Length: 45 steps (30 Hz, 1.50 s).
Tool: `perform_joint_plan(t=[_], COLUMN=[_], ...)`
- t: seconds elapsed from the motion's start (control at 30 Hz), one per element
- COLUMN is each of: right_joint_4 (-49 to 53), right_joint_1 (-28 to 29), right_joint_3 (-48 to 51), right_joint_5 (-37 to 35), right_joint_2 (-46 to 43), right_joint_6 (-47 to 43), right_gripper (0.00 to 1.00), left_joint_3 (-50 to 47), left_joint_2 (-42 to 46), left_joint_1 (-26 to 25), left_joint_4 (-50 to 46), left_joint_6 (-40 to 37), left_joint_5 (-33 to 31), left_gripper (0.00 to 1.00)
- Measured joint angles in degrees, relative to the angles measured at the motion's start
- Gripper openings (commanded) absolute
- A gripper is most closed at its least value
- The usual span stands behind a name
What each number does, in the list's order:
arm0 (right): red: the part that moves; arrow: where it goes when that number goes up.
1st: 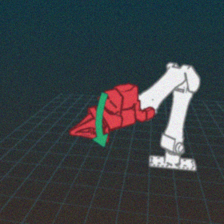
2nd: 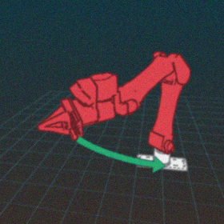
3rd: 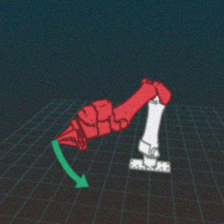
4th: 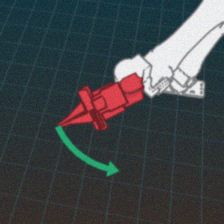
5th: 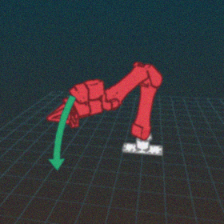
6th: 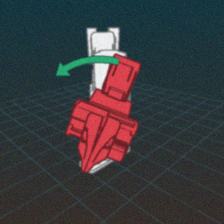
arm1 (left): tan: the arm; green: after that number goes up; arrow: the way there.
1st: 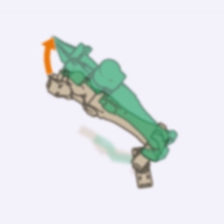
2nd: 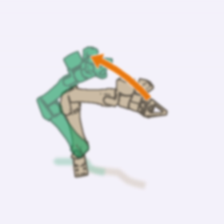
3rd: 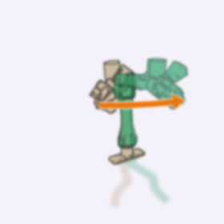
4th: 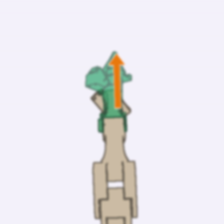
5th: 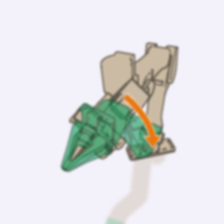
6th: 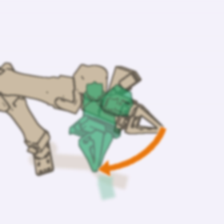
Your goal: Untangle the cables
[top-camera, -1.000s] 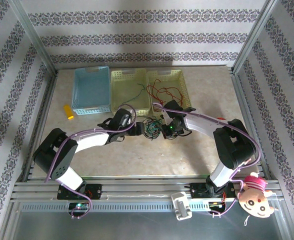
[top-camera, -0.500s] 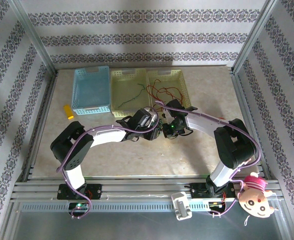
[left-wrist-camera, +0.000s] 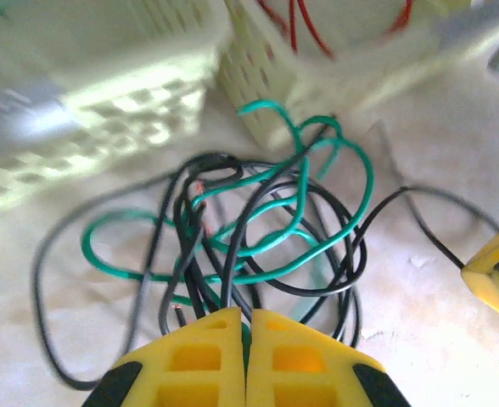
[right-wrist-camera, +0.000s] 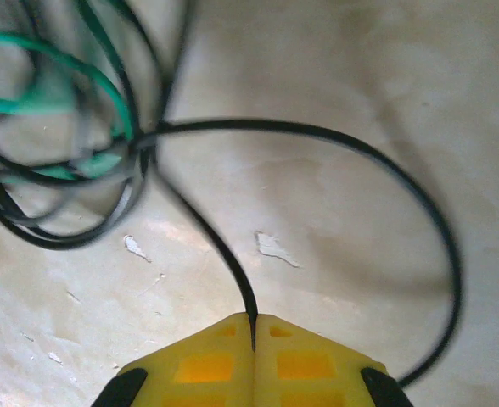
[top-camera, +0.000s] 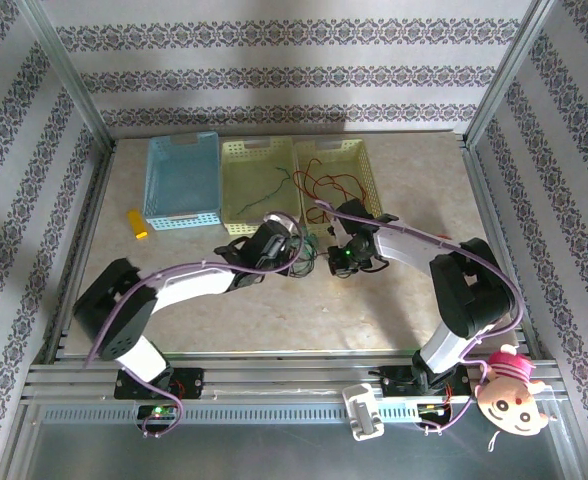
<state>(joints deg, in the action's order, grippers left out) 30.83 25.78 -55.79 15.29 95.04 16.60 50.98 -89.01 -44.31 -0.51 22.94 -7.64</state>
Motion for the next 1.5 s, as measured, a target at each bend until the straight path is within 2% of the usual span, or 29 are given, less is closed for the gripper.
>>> perform_joint_plan(t=[0.33, 0.53, 0.6, 0.63, 0.7, 0.77, 0.93, 1.03, 1.2, 1.4, 1.5], right_joint_4=[-3.7, -4.8, -5.0, -5.2, -6.2, -7.8, -14.8, -20.4, -25.7, -25.5, -25.4], right_joint_1=[-8.3, -13.0, -13.7, -13.8, -13.9, -13.2, -6.6, -1.9, 2.4, 2.6, 2.6], right_joint_3=[4.6, 7.6, 8.2, 8.4, 9.0, 9.7, 11.8, 12.6, 12.2, 11.9, 11.5], right_joint_5=[0.0, -0.5, -0.5, -0.5, 0.4, 1.4, 3.5, 5.1, 9.9, 10.5, 10.6], right_joint_2=[-5.2, -6.0, -6.3, -6.6, -7.4, -9.4, -20.3, -27.6, -31.8, -26.9, -23.9], right_joint_6=[6.1, 10.1, 10.8, 11.0, 11.1, 11.0, 10.7, 9.3, 7.2, 7.1, 7.0], right_gripper=[0.00, 0.00, 0.00, 0.06, 0.27, 0.38, 0.52, 0.59, 0.59, 0.59, 0.56], left_joint_3=[-10.7, -14.9, -15.9, -16.1, -16.2, -16.2, -14.6, -13.0, -12.7, -11.5, -11.0], left_joint_2=[26.9, 37.5, 39.3, 39.4, 38.2, 35.5, 26.2, 21.2, 17.6, 17.3, 17.3], left_joint_1=[0.1, 0.7, 0.9, 0.9, 0.9, 0.9, 0.9, 0.9, 0.9, 0.9, 0.9], left_joint_4=[-2.5, -3.6, -2.9, -2.4, -0.8, 1.2, 4.5, 5.7, 7.5, 8.3, 9.0], left_joint_6=[5.2, 8.4, 8.4, 8.2, 7.5, 6.9, 5.6, 5.2, 4.9, 4.2, 4.0], left_joint_5=[-17.2, -21.7, -20.4, -18.9, -14.3, -8.2, 8.2, 14.8, 19.4, 20.1, 20.1], left_gripper=[0.00, 0.00, 0.00, 0.00, 0.00, 0.00, 0.00, 0.00, 0.00, 0.00, 0.00])
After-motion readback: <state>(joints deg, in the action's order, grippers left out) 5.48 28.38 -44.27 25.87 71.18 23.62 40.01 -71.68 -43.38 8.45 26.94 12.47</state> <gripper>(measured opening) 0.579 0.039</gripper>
